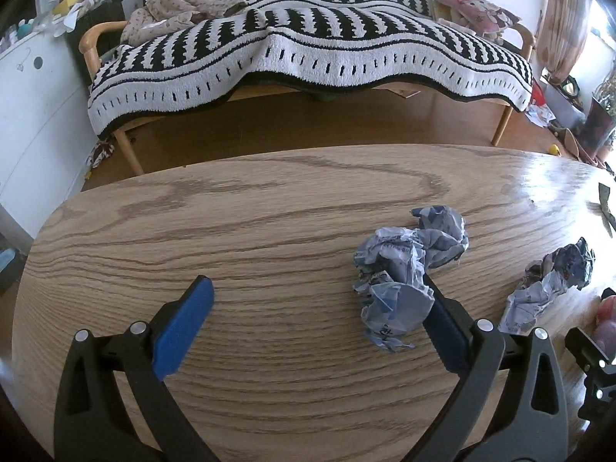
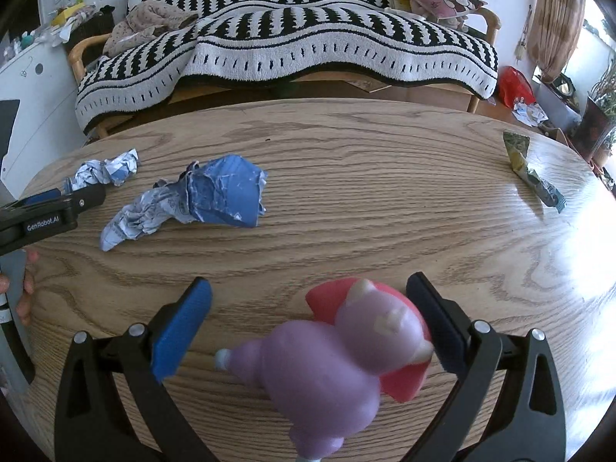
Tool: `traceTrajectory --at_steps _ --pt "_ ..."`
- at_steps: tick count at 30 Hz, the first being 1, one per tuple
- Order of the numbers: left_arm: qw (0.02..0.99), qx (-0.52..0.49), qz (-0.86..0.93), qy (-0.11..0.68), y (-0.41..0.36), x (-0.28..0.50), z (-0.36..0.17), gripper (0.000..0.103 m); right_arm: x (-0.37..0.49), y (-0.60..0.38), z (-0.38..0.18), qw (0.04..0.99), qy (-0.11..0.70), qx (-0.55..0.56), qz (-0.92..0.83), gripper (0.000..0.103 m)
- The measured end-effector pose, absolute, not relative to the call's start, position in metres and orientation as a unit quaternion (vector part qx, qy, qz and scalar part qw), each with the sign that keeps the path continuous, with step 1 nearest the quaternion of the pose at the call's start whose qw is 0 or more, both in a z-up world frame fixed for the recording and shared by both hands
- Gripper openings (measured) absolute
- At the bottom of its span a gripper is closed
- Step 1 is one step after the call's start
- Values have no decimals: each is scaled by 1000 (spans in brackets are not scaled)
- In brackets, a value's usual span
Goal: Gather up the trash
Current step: 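Grasp the crumpled foil wrapper with the left tool while the right tool grasps the pink toy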
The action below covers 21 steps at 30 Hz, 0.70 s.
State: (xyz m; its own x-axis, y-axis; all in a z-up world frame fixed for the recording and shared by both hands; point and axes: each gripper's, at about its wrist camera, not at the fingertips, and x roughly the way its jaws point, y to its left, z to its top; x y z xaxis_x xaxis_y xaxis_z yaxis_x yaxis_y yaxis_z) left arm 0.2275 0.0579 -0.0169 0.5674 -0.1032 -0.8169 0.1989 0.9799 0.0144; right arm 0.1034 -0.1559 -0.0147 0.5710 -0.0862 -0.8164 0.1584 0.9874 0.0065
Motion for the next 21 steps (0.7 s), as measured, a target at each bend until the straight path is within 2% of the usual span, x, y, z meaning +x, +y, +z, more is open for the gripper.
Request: traceTrajectory --at_steps 5,9,12,13,14,15,16,19,21 --pt "883 60 -99 454 53 225 -16 96 93 -157 -16 887 459 30 -51 98" --pt "885 65 -107 448 48 221 -14 87 91 -155 -18 887 459 28 -46 98" --pt "886 62 -100 448 46 217 -13 84 90 -155 -18 887 458 29 -46 98" --pt "887 62 -99 447 45 216 -13 79 90 -155 -18 887 458 29 -46 96" --pt "889 63 -97 444 44 214 -11 71 87 -156 -14 893 447 30 -47 88" --pt "893 64 -93 437 43 211 -9 46 84 -157 -13 895 443 29 -51 71" --pt "895 66 -83 433 43 209 -8 18 81 -159 -13 896 440 35 -48 67" --pt "898 51 -60 434 47 203 -6 18 75 -165 -11 899 433 54 -40 58" --pt "898 40 -54 435 50 197 -5 18 74 -167 -9 899 431 61 -38 56"
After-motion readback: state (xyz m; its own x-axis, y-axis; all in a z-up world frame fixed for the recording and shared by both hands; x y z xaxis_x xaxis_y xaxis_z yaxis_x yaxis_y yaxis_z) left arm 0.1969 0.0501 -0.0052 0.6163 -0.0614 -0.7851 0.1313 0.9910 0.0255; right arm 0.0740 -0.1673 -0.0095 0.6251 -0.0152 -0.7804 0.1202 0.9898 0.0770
